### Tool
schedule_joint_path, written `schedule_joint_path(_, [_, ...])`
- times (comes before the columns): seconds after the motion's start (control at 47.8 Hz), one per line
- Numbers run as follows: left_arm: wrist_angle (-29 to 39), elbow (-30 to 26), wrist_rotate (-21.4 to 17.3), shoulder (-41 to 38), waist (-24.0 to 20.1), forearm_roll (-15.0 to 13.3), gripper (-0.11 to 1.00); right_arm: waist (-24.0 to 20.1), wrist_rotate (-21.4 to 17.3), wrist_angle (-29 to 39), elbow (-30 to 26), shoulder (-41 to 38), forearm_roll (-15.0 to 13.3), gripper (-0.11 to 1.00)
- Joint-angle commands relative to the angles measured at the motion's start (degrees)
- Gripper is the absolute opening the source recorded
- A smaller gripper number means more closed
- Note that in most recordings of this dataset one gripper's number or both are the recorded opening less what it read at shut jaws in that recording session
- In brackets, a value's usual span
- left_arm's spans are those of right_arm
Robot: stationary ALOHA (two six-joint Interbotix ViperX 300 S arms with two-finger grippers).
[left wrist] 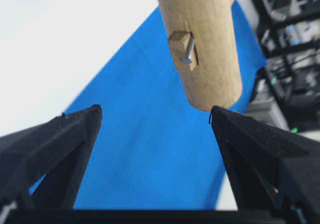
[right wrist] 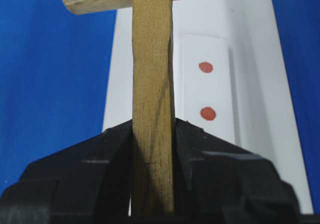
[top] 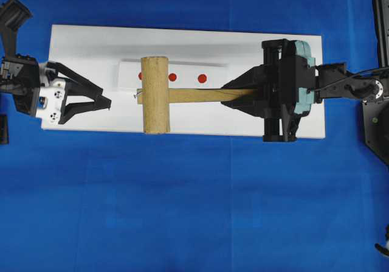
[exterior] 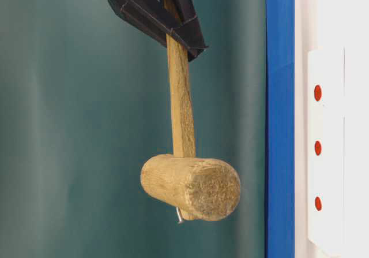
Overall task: Hit the mark with a hammer.
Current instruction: 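Open the left gripper and pull it back to the left edge, then lower the mallet below the board with the right gripper and open it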
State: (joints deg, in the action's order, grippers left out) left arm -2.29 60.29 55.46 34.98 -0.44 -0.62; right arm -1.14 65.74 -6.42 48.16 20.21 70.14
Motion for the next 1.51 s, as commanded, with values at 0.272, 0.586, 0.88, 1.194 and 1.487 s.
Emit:
schedule_joint_path(0.272, [0.9,-0.6,-26.9,0.4,-0.6,0.3,0.87,-5.6,-0.2,-1.0,-3.1,-3.1,7.9,0.08])
schedule_joint_path(0.586, [3.3,-0.2,-47.5,0.6,-4.8,0.4,0.87,-17.1,-0.2,-12.7,-6.1,-8.8,15.6,0.08])
schedule_joint_path(0.88, [3.1,0.0,-56.6,1.1,-5.1,0.3,0.87,-22.8,-0.2,-16.2,-10.5,-14.8,20.3,0.08])
schedule_joint_path(1.194, [3.1,0.6,-56.8,2.0,-5.1,0.2,0.87,-23.2,-0.1,-15.8,-13.0,-18.6,20.4,0.08])
schedule_joint_path(1.487, [3.0,1.1,-56.7,2.8,-5.1,0.2,0.87,-22.9,-0.1,-14.0,-16.3,-25.9,20.5,0.08])
